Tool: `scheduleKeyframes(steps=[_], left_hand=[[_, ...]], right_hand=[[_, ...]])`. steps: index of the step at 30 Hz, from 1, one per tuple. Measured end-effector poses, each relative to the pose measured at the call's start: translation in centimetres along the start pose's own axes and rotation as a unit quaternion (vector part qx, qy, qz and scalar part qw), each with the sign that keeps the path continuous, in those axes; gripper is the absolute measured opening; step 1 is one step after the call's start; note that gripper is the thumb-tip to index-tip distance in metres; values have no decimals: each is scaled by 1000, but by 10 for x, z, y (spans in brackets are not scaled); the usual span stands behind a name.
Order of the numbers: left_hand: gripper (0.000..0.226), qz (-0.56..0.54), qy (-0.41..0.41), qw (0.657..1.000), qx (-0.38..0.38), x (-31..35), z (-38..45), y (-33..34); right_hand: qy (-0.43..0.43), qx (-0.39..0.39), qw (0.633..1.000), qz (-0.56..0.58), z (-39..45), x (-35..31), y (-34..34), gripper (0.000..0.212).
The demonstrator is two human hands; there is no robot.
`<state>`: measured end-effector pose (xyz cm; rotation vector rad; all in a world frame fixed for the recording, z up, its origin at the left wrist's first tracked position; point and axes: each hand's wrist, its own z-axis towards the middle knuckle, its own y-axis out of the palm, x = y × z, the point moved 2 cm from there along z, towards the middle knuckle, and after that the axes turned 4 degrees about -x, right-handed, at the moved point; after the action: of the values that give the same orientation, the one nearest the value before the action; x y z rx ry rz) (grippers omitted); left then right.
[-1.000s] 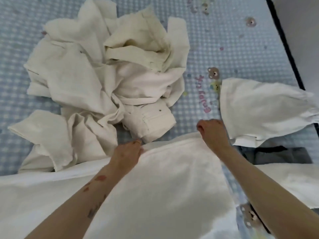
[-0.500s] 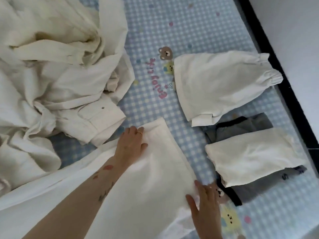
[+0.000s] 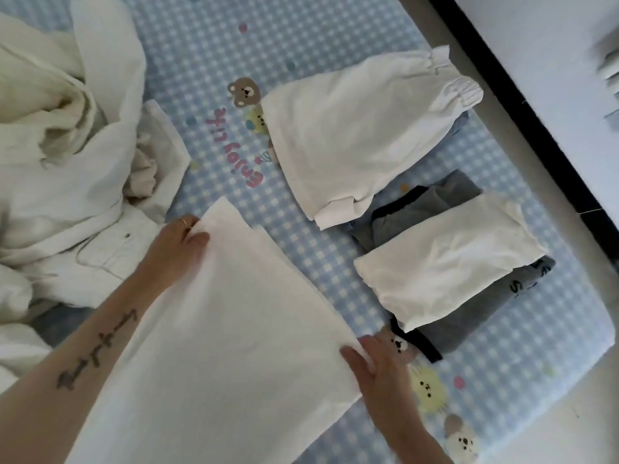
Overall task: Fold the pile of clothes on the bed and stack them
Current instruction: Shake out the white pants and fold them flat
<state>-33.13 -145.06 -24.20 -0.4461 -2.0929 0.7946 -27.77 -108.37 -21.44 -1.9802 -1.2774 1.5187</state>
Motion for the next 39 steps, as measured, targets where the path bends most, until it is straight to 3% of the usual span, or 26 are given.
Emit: scheduleKeyframes(steps=[3,6,8,11,15,18,21,24,27,32,39], left_hand=[[9,13,-31,998,-50,0,17,16],[44,24,-56,991,-121,1,27,41],[52,24,-51,991,-125,4,31,46],[51,36,-41,990,-131,10,33,49],[27,-26,-13,979,-200,23,28,55],[28,-33,-15,963,-267,35,23,71],[29,-38,-50,961,-269,37,23,81],[18,-18,-48,972,-230,34,27,77],[13,-8,-38,983,-182,35,27,72],[7,-28,-41,985,-166,39,22,72],[8,-68,-54,977,-195,39,19,68]], right_hand=[[37,-42,998,-13,32,9,13,15],[16,-77,997,14,30,22,21,12],[-1,-102,994,49,21,25,21,18],[22,-120,989,82,12,25,17,40],[42,-106,993,39,-10,37,-3,29],[91,-121,988,43,-31,52,-13,31],[130,-132,981,57,-36,57,-10,28],[149,-94,981,84,-35,58,-3,28],[127,-64,987,75,-42,57,0,32],[114,-13,991,66,-51,52,-1,39],[106,-31,992,62,-52,52,5,19]])
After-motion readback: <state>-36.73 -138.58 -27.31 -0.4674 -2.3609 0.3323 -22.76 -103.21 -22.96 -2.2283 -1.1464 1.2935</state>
